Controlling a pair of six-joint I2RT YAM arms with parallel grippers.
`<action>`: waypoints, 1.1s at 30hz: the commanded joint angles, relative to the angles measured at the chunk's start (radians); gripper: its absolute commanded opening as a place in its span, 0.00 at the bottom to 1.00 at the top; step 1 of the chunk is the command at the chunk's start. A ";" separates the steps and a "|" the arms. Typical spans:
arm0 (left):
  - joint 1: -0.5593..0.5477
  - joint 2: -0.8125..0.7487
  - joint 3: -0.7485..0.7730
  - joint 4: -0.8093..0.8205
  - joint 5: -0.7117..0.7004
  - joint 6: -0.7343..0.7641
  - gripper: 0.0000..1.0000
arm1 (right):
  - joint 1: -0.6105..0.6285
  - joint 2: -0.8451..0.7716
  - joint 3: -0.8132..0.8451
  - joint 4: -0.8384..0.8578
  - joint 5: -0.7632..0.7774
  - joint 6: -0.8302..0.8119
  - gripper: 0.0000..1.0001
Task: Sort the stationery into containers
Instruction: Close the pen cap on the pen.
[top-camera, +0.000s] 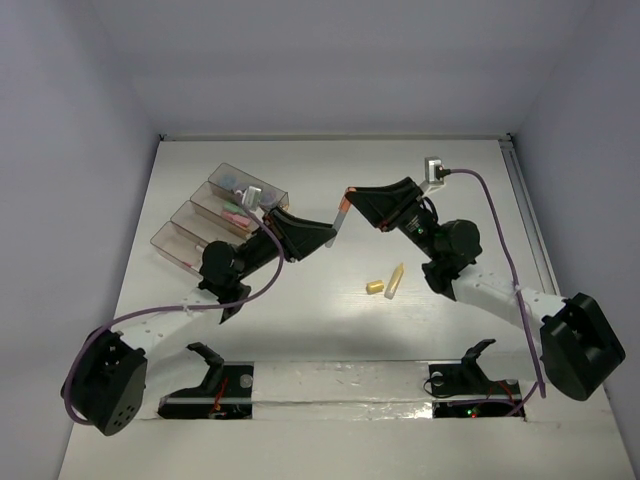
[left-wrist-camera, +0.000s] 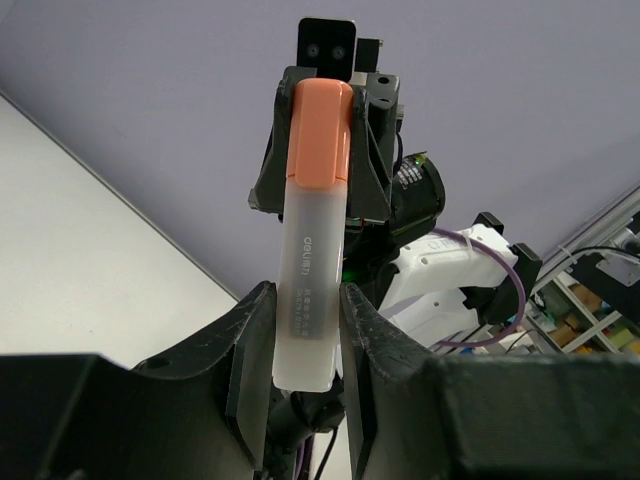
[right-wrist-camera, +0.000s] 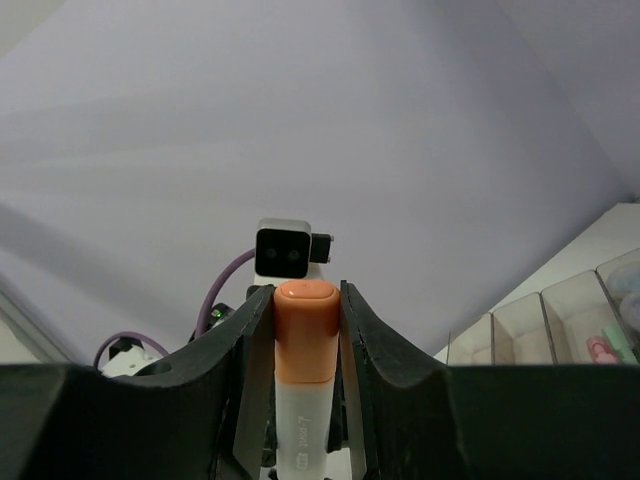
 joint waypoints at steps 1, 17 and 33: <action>0.019 0.004 0.118 0.188 -0.087 0.002 0.00 | 0.035 0.020 -0.016 -0.091 -0.171 -0.065 0.07; 0.047 -0.013 0.245 0.133 -0.073 0.045 0.00 | 0.095 0.059 -0.113 -0.043 -0.117 -0.105 0.01; 0.047 0.004 0.279 0.167 -0.027 -0.010 0.00 | 0.146 0.148 -0.102 -0.107 -0.148 -0.211 0.00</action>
